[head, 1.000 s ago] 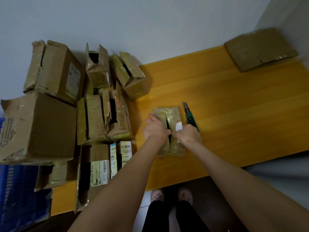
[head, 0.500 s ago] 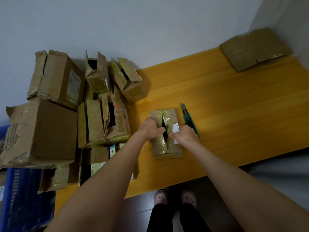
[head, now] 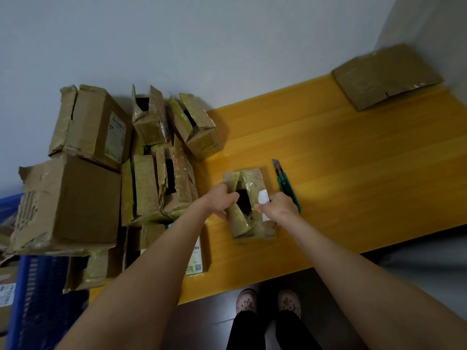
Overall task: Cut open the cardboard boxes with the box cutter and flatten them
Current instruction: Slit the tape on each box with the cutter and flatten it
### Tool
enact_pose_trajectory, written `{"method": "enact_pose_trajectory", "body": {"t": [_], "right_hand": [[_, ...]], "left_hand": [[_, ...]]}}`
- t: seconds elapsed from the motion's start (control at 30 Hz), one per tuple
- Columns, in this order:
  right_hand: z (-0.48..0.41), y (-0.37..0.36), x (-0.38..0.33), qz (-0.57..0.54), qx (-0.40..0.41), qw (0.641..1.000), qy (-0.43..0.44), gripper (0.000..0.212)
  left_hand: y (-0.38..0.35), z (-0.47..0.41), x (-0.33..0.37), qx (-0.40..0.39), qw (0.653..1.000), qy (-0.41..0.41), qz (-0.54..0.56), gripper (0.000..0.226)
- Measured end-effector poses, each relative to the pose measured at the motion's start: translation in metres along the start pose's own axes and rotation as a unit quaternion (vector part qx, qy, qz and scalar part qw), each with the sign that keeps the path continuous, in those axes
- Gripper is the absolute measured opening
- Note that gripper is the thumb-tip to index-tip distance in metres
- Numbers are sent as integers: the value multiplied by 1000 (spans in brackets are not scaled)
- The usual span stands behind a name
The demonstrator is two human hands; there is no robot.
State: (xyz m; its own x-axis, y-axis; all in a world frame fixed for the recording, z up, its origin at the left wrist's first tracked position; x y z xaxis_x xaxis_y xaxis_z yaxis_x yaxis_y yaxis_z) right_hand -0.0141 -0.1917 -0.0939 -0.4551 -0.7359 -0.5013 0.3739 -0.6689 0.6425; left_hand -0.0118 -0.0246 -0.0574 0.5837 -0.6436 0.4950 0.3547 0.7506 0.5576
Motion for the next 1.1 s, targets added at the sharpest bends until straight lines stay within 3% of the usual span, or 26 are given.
{"method": "enact_pose_trajectory", "body": {"t": [0.27, 0.4, 0.53, 0.63, 0.73, 0.87, 0.97, 1.1], "right_hand": [[3, 2, -1, -2, 16, 1000, -6, 43], [3, 3, 4, -48, -1, 998, -39, 29], [6, 8, -9, 5, -2, 1000, -22, 52], [5, 9, -33, 87, 52, 994, 29, 89], [4, 8, -41, 158, 72, 984, 27, 112], [1, 14, -37, 188, 77, 979, 31, 85], [-3, 23, -37, 88, 59, 993, 42, 22], [0, 31, -21, -136, 25, 990, -8, 18]], "left_hand": [[3, 9, -6, 19, 999, -10, 34, 34], [10, 14, -4, 53, 996, -33, 61, 15], [4, 15, 9, 62, 998, -19, 4, 16], [3, 14, 17, 138, 982, -40, -120, 21], [5, 13, 17, 167, 978, -67, -110, 27], [12, 13, 20, 176, 977, -92, -75, 18], [15, 16, 22, 184, 975, -97, -81, 24], [20, 19, 24, 203, 969, -117, -77, 16]]}}
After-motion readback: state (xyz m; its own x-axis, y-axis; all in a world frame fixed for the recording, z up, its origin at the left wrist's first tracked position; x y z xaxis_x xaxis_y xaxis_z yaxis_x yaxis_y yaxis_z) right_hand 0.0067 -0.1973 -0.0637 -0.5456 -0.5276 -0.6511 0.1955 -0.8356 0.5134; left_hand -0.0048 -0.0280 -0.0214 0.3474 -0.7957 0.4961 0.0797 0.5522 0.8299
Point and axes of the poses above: each hand's wrist, its own z-axis away from the middle knuckle, its own y-axis out of the back of the hand, x = y × z, the point moved 3 cm from there along -z, towards the middle knuckle, and after that the axes turned 8 degrees about x, right-handed, at the moved point
